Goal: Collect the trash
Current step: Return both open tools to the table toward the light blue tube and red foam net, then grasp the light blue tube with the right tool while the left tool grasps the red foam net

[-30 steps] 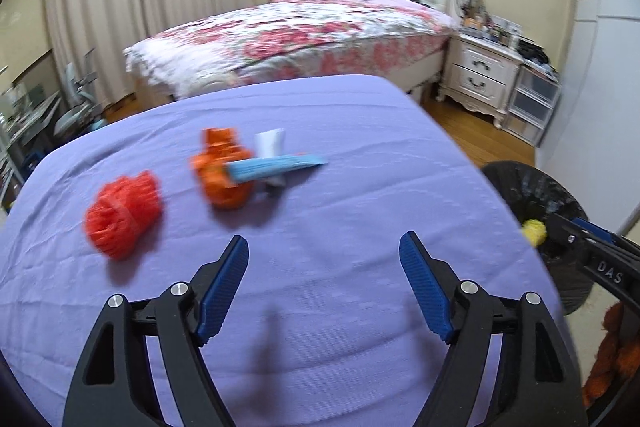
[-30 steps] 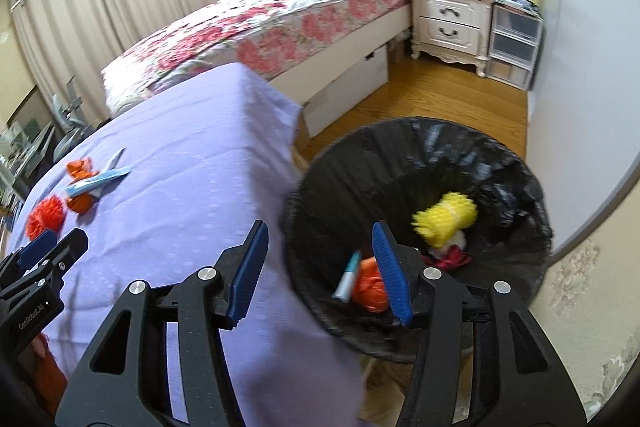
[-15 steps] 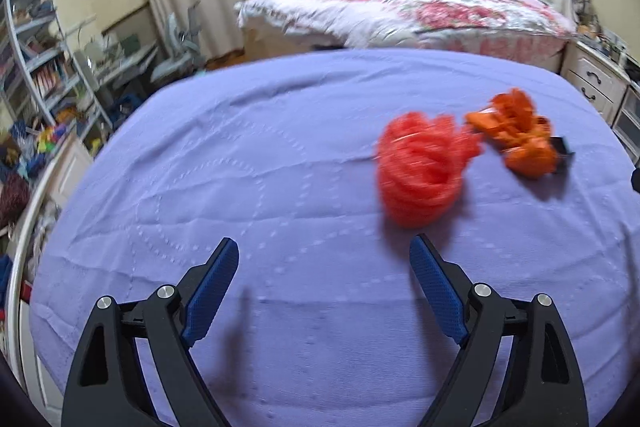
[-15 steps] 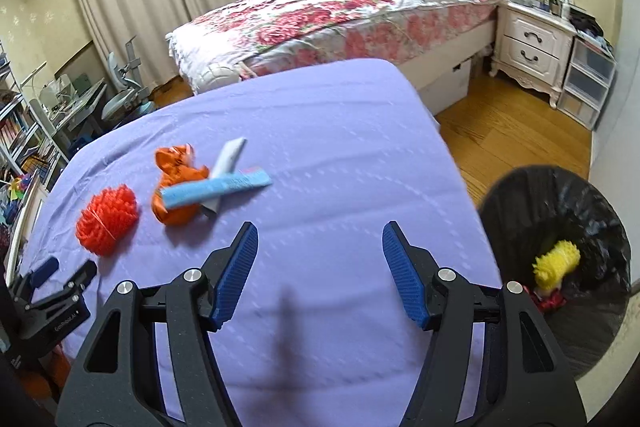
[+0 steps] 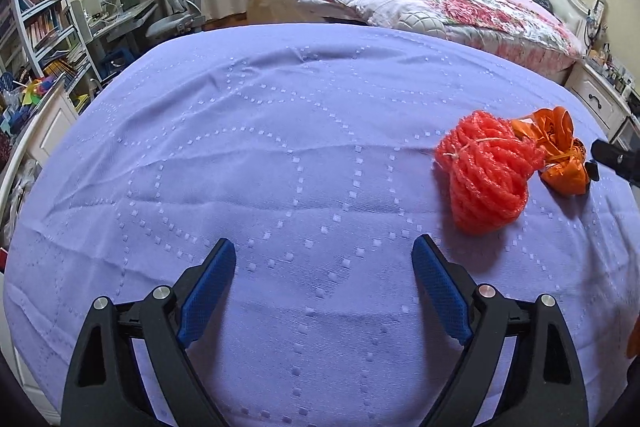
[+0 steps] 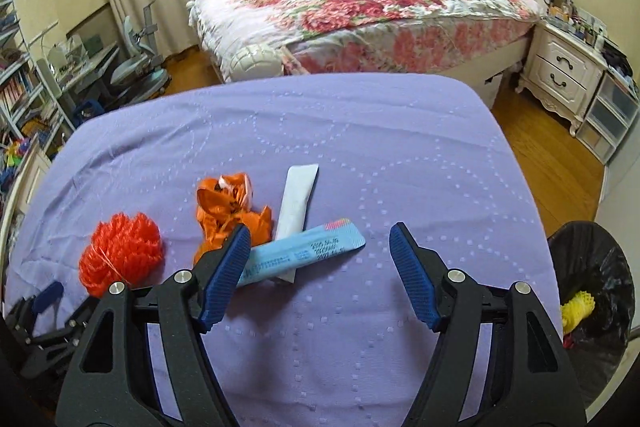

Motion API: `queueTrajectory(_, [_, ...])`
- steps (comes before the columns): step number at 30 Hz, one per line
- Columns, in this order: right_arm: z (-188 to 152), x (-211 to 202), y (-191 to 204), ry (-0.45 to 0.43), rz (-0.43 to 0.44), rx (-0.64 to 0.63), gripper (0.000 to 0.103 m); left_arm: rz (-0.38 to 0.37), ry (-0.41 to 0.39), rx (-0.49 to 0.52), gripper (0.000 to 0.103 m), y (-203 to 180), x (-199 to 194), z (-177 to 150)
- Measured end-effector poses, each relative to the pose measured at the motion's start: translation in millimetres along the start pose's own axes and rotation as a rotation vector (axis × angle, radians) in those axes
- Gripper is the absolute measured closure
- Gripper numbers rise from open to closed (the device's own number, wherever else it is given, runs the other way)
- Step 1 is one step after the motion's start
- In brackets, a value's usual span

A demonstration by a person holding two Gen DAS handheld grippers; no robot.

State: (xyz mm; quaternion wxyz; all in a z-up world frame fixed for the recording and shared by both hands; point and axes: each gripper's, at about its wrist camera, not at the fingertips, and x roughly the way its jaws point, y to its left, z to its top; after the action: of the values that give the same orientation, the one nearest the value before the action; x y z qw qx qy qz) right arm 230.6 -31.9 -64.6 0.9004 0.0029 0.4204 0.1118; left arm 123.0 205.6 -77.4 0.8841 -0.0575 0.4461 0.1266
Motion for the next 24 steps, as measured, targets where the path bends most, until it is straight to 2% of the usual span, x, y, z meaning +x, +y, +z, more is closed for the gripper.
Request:
queueTrajectory(3, [-12.1,-0.6,-0.2,0.018,-0.018,-0.021,0.033,-0.012,-0.004,0.006,0.013,1.6,1.7,0.4])
queueTrajectory(11, [-43.5,-4.6,-30.9,0.037,-0.103,0.012,0.033,-0.019,-0.005,0.018,0.008,-0.4,2.0,-0.8])
queueTrajectory(18, [-38.2,-6.9,-22.0,0.014,-0.089,-0.009,0.033,-0.013,-0.004,0.017,0.008,-0.7,2.1,-0.4])
queueTrajectory(19, [-36.5,-5.2,-19.1,0.015,-0.085,-0.02,0.035,-0.014,-0.004,0.017,0.008,-0.9,1.7,-0.4])
queueTrajectory(23, [-34.7,3.9,-11.9,0.036,-0.075,-0.057,0.054,-0.01,-0.004,0.015,0.007,-2.1,2.9,0.6])
queueTrajectory(24, [-35.6,3.0,-10.9,0.032,-0.084,-0.067,0.055,-0.008,-0.003,0.014,0.007,-2.1,3.0,0.7])
